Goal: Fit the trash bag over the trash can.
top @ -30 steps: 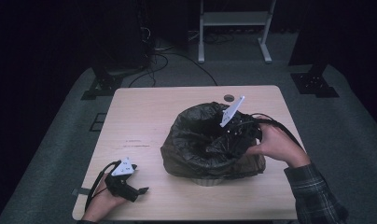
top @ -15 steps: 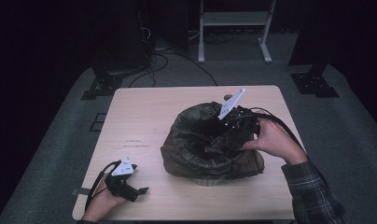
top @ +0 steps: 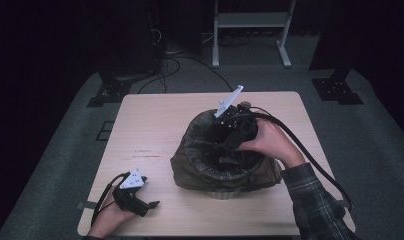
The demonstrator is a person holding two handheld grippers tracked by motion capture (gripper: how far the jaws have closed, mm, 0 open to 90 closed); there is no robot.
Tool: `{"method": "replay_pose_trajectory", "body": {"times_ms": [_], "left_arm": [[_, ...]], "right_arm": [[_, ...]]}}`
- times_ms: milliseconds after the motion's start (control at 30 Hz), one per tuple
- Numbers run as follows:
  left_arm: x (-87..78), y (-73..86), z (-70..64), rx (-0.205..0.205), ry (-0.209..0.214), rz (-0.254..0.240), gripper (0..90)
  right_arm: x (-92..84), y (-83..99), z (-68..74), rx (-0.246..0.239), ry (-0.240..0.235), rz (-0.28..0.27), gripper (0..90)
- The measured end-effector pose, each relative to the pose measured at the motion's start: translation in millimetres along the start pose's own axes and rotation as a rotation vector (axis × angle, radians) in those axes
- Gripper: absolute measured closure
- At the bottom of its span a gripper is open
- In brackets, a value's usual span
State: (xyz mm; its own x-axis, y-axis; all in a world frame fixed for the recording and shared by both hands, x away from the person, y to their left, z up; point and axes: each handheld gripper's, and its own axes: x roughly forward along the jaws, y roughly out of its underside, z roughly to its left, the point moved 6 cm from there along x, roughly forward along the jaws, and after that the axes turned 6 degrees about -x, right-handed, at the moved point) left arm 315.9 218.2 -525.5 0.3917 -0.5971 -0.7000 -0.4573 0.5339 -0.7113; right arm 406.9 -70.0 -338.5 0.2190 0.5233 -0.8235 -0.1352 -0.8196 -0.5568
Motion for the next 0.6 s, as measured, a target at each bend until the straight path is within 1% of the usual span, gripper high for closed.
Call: {"method": "replay_pose_trajectory", "body": {"times_ms": [133, 167, 267, 333, 400, 600], "left_arm": [[0.0, 0.0, -0.1, 0.001, 0.001, 0.0, 0.0], [0.0, -0.1, -0.1, 0.001, 0.001, 0.0, 0.0], [0.0, 0.0, -0.1, 0.003, 0.001, 0.0, 0.0], [0.0, -0.1, -0.1, 0.003, 0.002, 0.0, 0.0], [0.0, -0.1, 0.0, 0.004, 0.001, -0.001, 0.0], [0.1, 0.0, 0.0, 0.004, 0.001, -0.001, 0.0]], "right_arm": [[15.2, -4.6, -3.8, 0.008, 0.002, 0.032, 0.1], [18.9, -5.8, -4.5, 0.003, 0.001, 0.035, 0.0], [28.6, -8.6, -6.6, 0.001, 0.014, 0.057, 0.0], [33.2, -9.4, -8.0, 0.014, 0.008, 0.059, 0.0], [37.3, -8.6, -10.2, 0.017, 0.019, 0.067, 0.0], [41.4, -11.2, -10.5, 0.028, 0.018, 0.049, 0.0]]}}
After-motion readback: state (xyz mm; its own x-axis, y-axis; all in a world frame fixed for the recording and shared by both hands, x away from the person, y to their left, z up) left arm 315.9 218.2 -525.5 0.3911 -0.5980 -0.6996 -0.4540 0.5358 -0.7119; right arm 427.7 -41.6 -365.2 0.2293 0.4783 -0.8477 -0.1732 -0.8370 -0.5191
